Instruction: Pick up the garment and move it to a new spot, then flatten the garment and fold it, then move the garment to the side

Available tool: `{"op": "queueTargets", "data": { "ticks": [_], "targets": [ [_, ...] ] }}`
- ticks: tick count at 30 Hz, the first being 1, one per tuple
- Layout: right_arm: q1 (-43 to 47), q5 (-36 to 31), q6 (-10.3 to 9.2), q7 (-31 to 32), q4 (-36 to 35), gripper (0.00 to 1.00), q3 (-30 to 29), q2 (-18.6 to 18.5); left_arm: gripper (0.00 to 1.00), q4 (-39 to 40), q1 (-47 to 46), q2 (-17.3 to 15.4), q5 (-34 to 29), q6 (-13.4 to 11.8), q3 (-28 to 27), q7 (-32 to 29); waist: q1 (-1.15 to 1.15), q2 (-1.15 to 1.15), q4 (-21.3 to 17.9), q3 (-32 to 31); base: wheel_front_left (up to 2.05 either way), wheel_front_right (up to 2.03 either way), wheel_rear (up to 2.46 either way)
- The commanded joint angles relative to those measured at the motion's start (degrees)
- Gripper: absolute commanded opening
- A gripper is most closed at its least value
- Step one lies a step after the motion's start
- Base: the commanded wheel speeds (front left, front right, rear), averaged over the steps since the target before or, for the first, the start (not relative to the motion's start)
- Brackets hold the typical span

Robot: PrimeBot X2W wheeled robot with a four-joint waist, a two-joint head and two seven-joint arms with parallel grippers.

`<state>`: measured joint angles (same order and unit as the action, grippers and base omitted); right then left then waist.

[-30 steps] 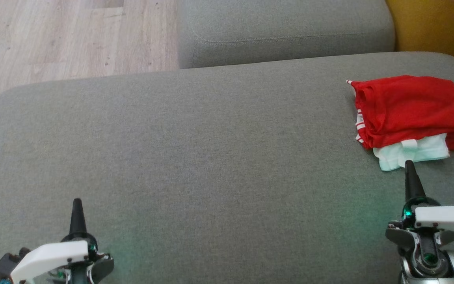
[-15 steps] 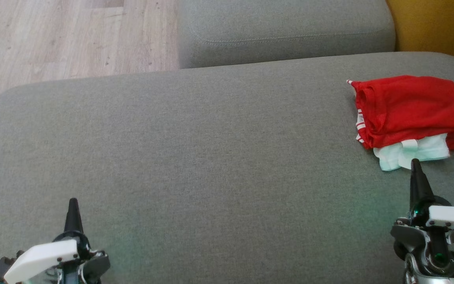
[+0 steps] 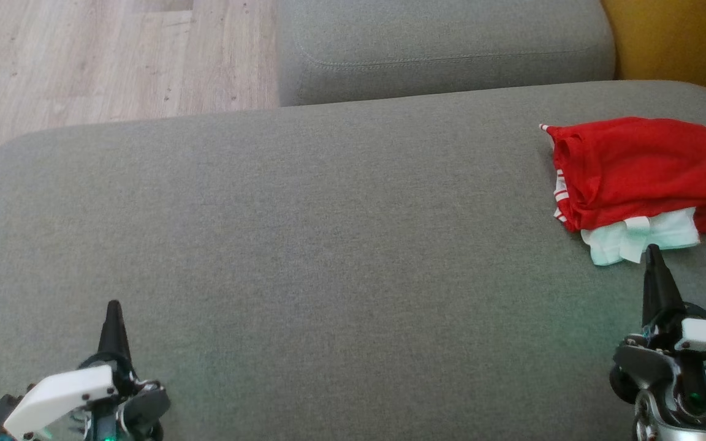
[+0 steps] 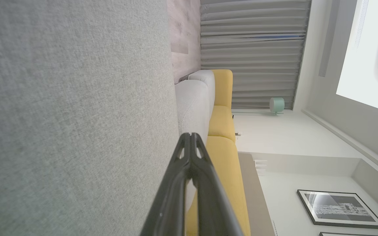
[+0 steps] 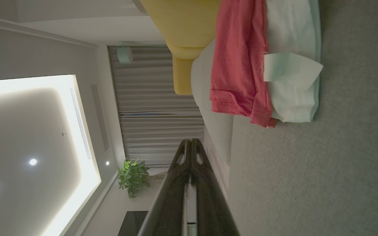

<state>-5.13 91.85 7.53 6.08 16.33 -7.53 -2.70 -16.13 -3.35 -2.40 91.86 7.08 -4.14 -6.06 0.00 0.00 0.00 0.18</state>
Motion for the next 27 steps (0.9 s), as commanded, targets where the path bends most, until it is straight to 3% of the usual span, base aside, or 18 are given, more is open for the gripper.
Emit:
{"op": "queueTargets", "data": {
  "ticks": [1, 27],
  "targets": [
    [-1.0, 0.4, -0.04, 0.3, -2.3, 0.00, 1.2, -0.3, 0.00, 2.1, -2.8, -0.5, 0.3, 0.4, -2.4, -0.4, 0.00, 0.00, 0.0, 0.0, 0.00, 0.00, 0.00],
    [-1.0, 0.4, -0.04, 0.3, -2.3, 0.00, 1.1, -0.3, 0.00, 2.1, -2.8, -0.5, 0.3, 0.4, -2.4, -0.4, 0.00, 0.00, 0.0, 0.0, 0.00, 0.00, 0.00]
  ]
}}
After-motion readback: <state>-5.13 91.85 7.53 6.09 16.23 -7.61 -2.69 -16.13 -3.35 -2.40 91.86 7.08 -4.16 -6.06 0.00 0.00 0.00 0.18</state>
